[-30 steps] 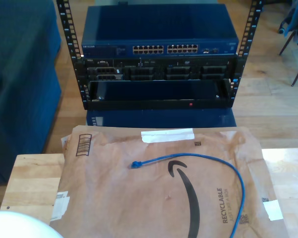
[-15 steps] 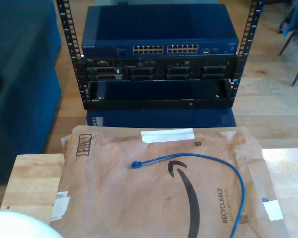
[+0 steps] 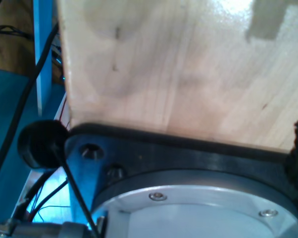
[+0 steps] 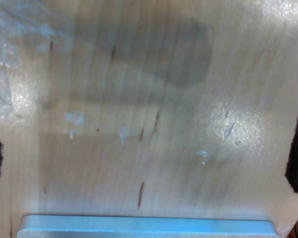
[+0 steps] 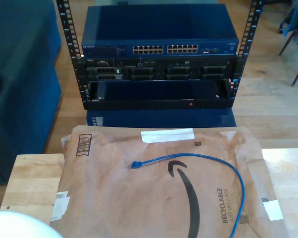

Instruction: Grab the cable and plug it in

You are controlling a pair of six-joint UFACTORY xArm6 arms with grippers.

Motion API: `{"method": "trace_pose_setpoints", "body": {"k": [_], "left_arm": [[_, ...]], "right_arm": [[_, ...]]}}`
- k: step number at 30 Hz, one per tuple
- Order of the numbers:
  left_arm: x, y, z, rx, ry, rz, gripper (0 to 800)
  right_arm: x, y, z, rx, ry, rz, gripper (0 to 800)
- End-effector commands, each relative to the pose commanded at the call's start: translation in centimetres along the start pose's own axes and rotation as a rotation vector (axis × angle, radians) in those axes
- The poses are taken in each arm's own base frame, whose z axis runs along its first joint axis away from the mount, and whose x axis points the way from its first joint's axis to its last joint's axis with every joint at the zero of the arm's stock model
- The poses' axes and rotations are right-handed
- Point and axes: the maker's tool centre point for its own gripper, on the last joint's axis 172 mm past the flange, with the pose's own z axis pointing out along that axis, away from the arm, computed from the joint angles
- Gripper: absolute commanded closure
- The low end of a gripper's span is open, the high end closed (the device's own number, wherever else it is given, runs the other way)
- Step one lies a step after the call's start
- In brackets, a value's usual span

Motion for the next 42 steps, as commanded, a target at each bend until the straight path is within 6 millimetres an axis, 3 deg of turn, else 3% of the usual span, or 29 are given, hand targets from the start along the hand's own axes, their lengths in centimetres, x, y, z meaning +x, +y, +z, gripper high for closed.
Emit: {"method": "trace_pose_setpoints", "body": {"k": [29,34,39,42], "left_arm": [[-0.2,0.0,0.2,0.002,-0.012,0.0,0],[0.5,-0.2,-1.4,0.007,0.01,-0.002,0],[-0.6,-0.6,-4.2,0.021,-0.047,-0.007,0],[-0.6,0.9,-7.9,0.079,-0.027,0.044,0]], "right_arm": [[0.2,0.0,-0.2,0.0,0.005,0.007,3],[1.9,0.4,-3.7,0.005,0.071,0.03,3],[1.9,0.5,-10.1,0.02,0.026,0.151,3],[3.7,-2.1,-14.0,0.023,0.097,0.164,3]]}}
